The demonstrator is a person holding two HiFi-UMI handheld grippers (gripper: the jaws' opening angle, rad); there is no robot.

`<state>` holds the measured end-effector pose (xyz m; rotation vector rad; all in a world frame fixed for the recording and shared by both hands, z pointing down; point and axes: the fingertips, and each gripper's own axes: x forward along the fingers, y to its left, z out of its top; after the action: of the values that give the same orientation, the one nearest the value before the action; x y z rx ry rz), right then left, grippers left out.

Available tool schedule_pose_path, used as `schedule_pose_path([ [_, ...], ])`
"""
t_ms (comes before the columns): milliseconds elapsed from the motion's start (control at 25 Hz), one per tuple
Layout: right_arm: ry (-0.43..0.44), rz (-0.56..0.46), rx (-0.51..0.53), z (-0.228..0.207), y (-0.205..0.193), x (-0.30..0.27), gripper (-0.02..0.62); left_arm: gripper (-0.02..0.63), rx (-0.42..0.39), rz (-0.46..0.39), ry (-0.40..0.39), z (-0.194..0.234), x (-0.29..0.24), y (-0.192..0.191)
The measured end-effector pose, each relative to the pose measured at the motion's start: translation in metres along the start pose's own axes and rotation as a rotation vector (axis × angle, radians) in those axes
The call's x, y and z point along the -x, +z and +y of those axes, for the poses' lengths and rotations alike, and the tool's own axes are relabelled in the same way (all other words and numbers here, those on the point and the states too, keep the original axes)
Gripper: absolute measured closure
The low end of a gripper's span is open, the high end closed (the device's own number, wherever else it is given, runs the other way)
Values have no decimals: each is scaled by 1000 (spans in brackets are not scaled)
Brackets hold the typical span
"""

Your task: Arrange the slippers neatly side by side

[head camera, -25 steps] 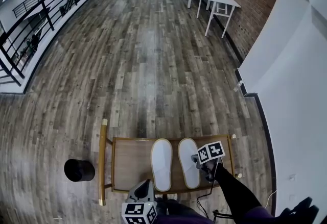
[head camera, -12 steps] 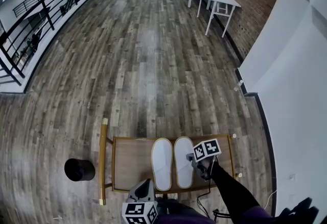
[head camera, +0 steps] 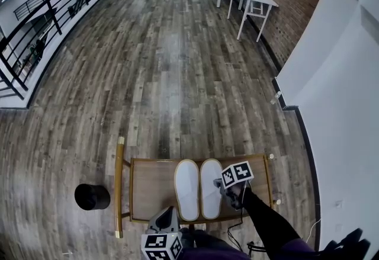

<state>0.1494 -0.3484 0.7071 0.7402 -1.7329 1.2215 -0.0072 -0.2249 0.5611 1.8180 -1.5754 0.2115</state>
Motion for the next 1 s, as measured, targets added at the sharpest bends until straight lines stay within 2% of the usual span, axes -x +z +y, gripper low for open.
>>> schedule_pose_path([
  [280, 0, 3, -17, 0, 0, -1, 578, 606, -2, 2, -3, -1, -1, 1],
  [480, 39, 5, 0, 6, 0, 0, 577, 606, -3, 0, -4, -3, -2, 2],
  [560, 60, 5, -1, 7, -1, 1, 539, 606, -8, 0, -8, -3, -3, 1],
  [720, 71, 0, 20, 5, -4, 8, 509, 606, -9, -6, -5, -3, -5, 2],
  [880, 78, -79, -10, -4, -2, 29, 509, 606, -7, -15, -1, 1, -8, 7],
  [1000, 159, -227, -71, 0, 5, 66, 509, 606, 7, -39, -4, 3, -9, 17],
])
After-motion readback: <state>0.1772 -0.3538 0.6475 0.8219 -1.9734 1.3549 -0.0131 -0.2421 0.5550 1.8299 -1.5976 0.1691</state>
